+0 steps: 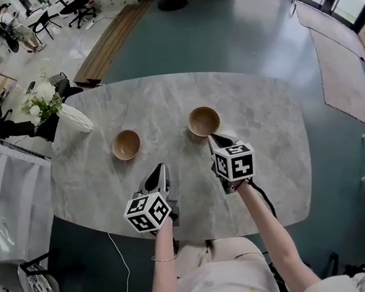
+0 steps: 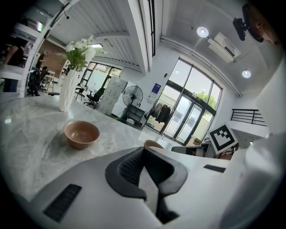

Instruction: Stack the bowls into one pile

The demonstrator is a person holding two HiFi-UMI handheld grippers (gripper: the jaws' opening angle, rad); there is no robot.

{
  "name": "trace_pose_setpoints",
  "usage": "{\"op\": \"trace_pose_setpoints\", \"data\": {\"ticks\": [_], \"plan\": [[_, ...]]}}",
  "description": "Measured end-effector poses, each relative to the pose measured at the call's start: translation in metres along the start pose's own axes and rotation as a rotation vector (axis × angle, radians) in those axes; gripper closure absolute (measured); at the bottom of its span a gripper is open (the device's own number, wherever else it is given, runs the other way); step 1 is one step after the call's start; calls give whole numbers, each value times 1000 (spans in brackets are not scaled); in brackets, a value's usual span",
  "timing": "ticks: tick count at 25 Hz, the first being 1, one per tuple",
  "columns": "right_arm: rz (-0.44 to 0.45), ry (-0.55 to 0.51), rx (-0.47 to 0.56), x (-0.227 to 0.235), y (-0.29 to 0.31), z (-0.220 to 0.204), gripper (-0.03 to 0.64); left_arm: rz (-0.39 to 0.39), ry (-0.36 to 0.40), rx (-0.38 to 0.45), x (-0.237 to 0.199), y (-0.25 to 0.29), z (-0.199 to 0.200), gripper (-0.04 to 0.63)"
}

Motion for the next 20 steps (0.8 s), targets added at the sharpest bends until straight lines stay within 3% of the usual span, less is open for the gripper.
{"op": "trace_pose_setpoints", "data": {"ticks": [14,20], "plan": [[168,75,3,-53,24,-12,609,59,-31,27,-34,-23,6,595],[172,132,0,-82,50,-22,609,65,-33,-3,-73,-27,16,595]]}}
Point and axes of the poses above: the fingertips, and each gripper's own axes: y forward along the fingers, x to its right, z out of its top, the point moved 9 cm from there along -y, backward along the fingers, and after that the axes turned 15 degrees about x, right-handed, at the moved point
